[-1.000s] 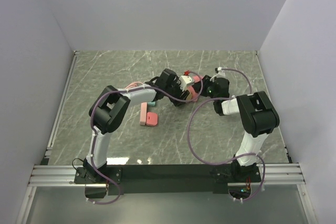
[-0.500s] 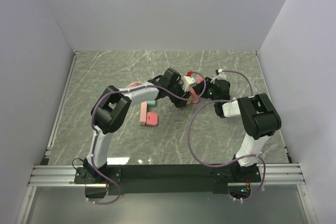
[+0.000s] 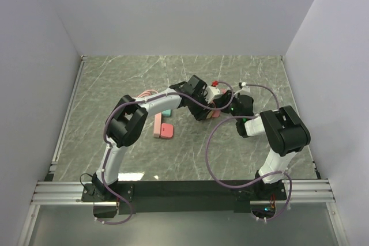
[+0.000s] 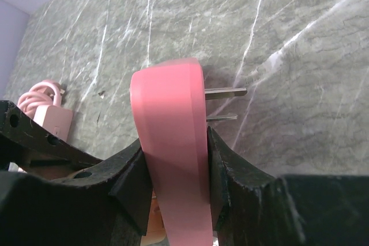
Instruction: Insert the plug
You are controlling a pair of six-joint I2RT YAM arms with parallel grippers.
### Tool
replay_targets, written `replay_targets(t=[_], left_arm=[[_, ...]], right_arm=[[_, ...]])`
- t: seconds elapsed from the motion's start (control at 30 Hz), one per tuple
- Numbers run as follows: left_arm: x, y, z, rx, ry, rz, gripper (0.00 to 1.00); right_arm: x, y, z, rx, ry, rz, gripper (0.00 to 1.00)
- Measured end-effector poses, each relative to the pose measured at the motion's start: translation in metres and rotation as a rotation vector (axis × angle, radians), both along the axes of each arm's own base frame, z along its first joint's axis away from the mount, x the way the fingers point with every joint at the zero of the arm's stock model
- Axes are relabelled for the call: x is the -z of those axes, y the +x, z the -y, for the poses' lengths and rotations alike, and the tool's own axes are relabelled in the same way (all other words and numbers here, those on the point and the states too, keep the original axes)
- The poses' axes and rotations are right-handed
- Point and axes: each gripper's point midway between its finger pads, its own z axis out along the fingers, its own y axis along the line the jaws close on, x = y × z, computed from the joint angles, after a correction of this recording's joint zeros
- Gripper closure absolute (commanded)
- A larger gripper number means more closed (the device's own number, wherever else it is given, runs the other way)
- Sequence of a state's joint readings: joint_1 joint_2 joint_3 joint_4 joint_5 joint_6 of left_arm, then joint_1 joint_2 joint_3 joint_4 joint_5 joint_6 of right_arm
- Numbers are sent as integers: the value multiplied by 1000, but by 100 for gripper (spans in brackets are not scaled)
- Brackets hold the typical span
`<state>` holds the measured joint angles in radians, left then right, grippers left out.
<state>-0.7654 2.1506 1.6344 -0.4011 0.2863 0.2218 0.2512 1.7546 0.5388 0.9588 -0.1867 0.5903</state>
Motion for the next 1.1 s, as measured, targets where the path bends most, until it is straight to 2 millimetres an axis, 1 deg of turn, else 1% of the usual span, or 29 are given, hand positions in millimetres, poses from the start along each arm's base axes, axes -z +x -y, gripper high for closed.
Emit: replay_targets(t=[0.27, 0.5, 0.83, 1.1], left_arm=[[0, -5, 3, -3, 23, 0, 100], [0, -10, 4, -1, -4, 14, 100], [-1, -17, 8, 68, 37, -52, 100], [-2, -20, 6, 87, 46, -60, 99]], right_arm=[[-1, -4, 1, 11, 23, 10, 100], [-1, -10, 1, 21, 56, 13, 100], [-1, -20, 5, 31, 62, 14, 100], [-2, -25, 4, 39, 108, 6, 100]])
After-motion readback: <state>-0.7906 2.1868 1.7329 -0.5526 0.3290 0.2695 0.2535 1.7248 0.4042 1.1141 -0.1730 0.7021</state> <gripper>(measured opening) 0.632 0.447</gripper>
